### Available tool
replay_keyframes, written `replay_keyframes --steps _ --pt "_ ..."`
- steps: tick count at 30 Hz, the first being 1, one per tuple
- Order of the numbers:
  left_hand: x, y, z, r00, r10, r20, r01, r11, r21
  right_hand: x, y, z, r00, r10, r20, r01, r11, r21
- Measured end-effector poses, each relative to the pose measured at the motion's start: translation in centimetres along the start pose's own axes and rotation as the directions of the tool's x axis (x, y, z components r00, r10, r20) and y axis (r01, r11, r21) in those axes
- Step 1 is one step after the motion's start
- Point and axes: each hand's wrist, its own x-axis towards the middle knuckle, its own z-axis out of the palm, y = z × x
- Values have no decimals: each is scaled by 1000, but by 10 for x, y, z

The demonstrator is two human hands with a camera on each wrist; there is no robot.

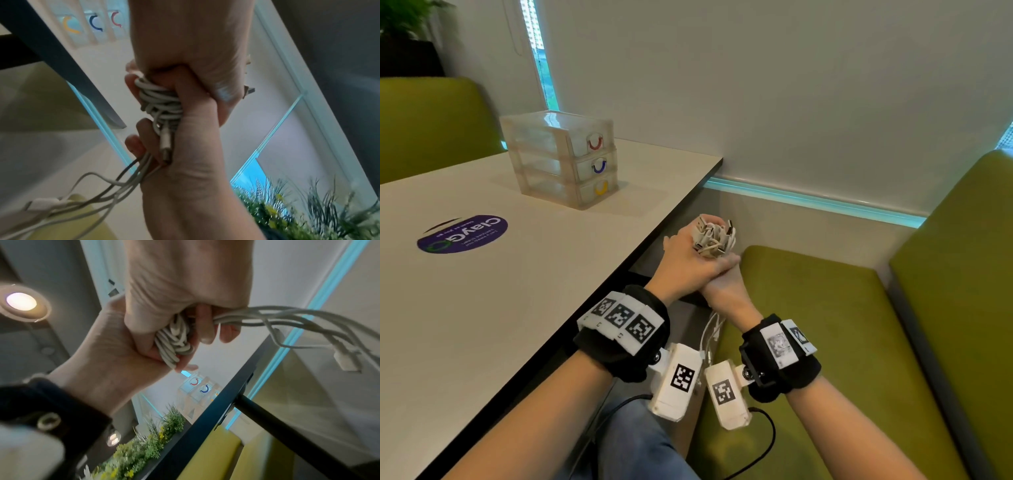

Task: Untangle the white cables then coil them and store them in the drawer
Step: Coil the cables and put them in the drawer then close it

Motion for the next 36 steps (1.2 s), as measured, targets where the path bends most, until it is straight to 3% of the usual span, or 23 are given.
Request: replay_keyframes --steps 5,11,15,19,21,25,27,30,32,36 --pt "1 9 -3 995 -76 61 83 988 -133 0 -2 -1 1000 8 17 -8 999 36" --pt "-6 9 0 982 -176 -73 144 936 -321 4 -3 0 996 -26 81 18 995 97" --pt "-5 10 -6 995 -91 37 98 960 -262 4 -4 0 999 -31 35 26 991 133" --pt "-9 12 -4 988 -138 -65 103 918 -382 6 -6 0 991 -100 86 96 994 52" --pt "-8 12 -4 987 -126 -105 84 939 -334 7 -3 1 993 -74 89 71 997 43" --pt "-11 12 -3 984 -102 -144 75 980 -183 7 7 -5 958 2 288 31 994 -110" --pt "-12 12 -5 977 -109 -185 74 980 -185 3 13 -9 944 33 329 -5 996 -84" --pt "-2 9 -19 949 -222 -222 140 932 -334 -7 20 -10 969 -33 244 48 997 -56" --pt "4 7 -26 921 -306 -239 192 894 -406 -9 26 -10 986 -11 167 28 994 -103" --pt "7 4 -33 928 -332 -167 260 902 -345 -1 38 -14 995 40 86 -2 916 -402"
